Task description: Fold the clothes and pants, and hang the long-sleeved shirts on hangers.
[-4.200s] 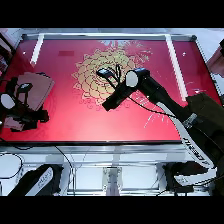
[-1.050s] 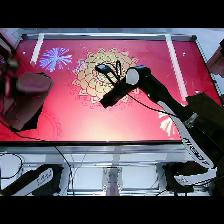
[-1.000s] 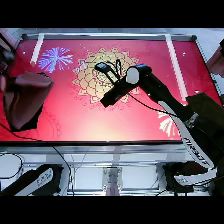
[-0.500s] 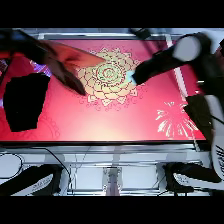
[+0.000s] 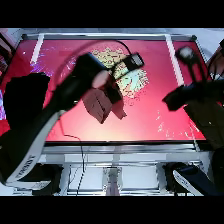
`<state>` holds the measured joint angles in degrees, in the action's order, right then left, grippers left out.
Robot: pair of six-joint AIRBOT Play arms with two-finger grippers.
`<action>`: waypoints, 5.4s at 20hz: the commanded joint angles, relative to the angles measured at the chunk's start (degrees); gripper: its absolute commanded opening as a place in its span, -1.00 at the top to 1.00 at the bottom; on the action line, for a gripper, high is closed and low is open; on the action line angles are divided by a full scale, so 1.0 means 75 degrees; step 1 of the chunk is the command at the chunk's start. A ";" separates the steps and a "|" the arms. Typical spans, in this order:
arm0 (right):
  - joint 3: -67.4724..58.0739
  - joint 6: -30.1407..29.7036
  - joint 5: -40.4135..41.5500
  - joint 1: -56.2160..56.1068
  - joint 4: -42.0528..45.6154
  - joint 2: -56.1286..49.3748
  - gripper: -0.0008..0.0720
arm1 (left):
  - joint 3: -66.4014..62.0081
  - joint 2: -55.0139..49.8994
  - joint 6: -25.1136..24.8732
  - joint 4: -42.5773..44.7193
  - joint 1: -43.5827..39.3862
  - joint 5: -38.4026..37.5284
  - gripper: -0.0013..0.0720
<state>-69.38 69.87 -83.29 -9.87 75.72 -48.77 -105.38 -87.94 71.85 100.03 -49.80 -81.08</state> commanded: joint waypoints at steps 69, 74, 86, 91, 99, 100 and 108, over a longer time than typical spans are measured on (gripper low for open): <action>0.1676 -0.2192 0.4103 -0.2600 0.0472 0.1871 0.97 | -0.0087 0.2285 0.1230 0.1425 0.0539 -0.1877 0.86; 0.0178 -0.1976 0.1632 -0.2600 0.0536 0.2393 0.97 | -0.0087 0.3136 0.1682 0.0554 0.0294 -0.1970 0.86; -0.0761 -0.1600 -0.1384 -0.2600 -0.0023 0.2197 0.97 | -0.0070 0.3561 0.2742 -0.0545 0.0326 -0.3316 0.86; -0.0761 -0.1542 -0.0807 -0.2600 0.0816 0.1358 0.97 | -0.0067 0.2704 0.2702 -0.0542 0.1000 -0.3209 0.86; -0.0761 -0.1542 0.1224 -0.2299 0.2124 -0.0973 0.97 | -0.0067 0.0743 0.1888 -0.0545 0.2830 -0.1888 0.86; -0.0761 -0.1521 0.1626 -0.2063 0.2116 -0.1239 0.97 | -0.0067 0.0577 0.1801 -0.0545 0.3019 -0.1542 0.86; -0.0761 -0.1367 0.3617 -0.1052 0.1416 -0.3488 0.97 | -0.0067 -0.0985 0.0283 -0.0542 0.3754 0.0481 0.86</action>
<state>-75.02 59.07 -61.89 -19.07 87.81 -69.08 -105.89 -91.00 79.02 95.83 -23.07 -83.48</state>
